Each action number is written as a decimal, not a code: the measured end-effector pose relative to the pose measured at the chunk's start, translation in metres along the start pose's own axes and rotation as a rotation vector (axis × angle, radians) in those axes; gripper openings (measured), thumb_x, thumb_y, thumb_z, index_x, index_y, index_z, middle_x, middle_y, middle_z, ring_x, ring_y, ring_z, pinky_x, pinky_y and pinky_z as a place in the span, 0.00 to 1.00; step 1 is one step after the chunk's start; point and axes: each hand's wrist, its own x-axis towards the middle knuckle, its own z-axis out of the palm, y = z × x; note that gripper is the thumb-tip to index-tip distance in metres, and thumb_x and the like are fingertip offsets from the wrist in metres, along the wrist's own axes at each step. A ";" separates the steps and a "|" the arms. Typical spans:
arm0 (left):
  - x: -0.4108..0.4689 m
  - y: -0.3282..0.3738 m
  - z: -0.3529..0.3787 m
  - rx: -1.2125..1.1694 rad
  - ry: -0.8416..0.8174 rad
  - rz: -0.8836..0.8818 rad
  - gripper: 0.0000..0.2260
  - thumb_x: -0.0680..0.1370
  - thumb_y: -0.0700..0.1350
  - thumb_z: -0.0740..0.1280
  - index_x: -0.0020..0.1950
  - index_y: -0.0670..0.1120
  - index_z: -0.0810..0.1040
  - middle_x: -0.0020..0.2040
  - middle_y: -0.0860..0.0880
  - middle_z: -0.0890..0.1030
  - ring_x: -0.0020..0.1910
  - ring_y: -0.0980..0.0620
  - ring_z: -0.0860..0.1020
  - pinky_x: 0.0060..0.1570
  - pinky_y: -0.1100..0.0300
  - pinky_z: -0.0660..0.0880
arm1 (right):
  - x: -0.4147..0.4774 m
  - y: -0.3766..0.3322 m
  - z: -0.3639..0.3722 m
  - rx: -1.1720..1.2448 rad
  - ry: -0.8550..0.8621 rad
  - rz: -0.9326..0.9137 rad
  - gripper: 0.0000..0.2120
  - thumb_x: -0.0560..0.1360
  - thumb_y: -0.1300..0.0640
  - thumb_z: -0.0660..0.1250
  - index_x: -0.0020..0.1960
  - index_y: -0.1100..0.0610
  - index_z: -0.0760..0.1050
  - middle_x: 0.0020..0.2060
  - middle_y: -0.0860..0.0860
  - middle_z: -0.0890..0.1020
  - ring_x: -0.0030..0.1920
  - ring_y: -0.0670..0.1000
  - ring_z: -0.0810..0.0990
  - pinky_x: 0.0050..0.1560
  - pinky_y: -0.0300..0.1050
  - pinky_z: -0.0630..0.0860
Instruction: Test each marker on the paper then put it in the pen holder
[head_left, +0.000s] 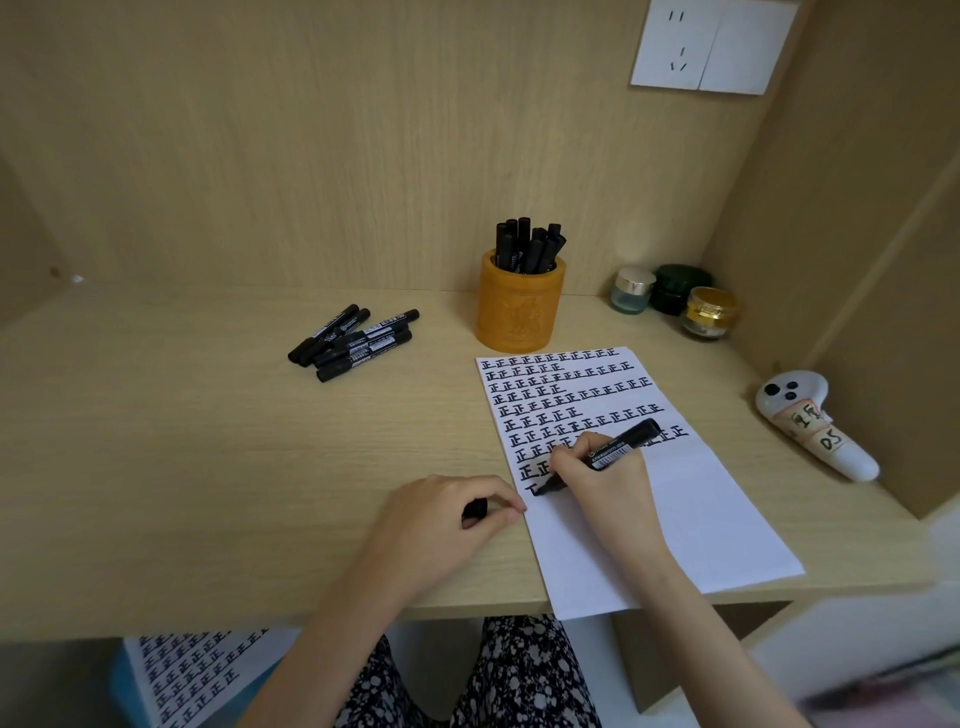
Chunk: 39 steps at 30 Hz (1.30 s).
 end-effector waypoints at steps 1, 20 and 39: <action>0.000 0.000 0.000 0.004 -0.002 -0.001 0.08 0.75 0.59 0.63 0.53 0.64 0.78 0.46 0.67 0.81 0.37 0.62 0.79 0.43 0.61 0.77 | 0.000 0.000 0.000 0.009 0.008 0.000 0.11 0.70 0.67 0.68 0.29 0.62 0.72 0.25 0.49 0.74 0.28 0.43 0.69 0.30 0.32 0.66; -0.001 0.001 -0.001 0.009 0.004 -0.006 0.07 0.76 0.59 0.63 0.52 0.64 0.78 0.44 0.67 0.81 0.34 0.62 0.77 0.37 0.69 0.71 | 0.001 0.004 0.000 0.041 -0.002 -0.009 0.12 0.73 0.62 0.69 0.31 0.62 0.74 0.29 0.52 0.79 0.32 0.44 0.74 0.36 0.32 0.69; -0.002 0.002 -0.002 -0.008 0.001 -0.031 0.07 0.75 0.59 0.63 0.52 0.65 0.77 0.45 0.64 0.82 0.39 0.61 0.78 0.45 0.59 0.76 | -0.002 0.001 -0.001 0.045 -0.035 -0.013 0.11 0.71 0.65 0.68 0.30 0.62 0.72 0.27 0.51 0.75 0.31 0.45 0.71 0.34 0.33 0.67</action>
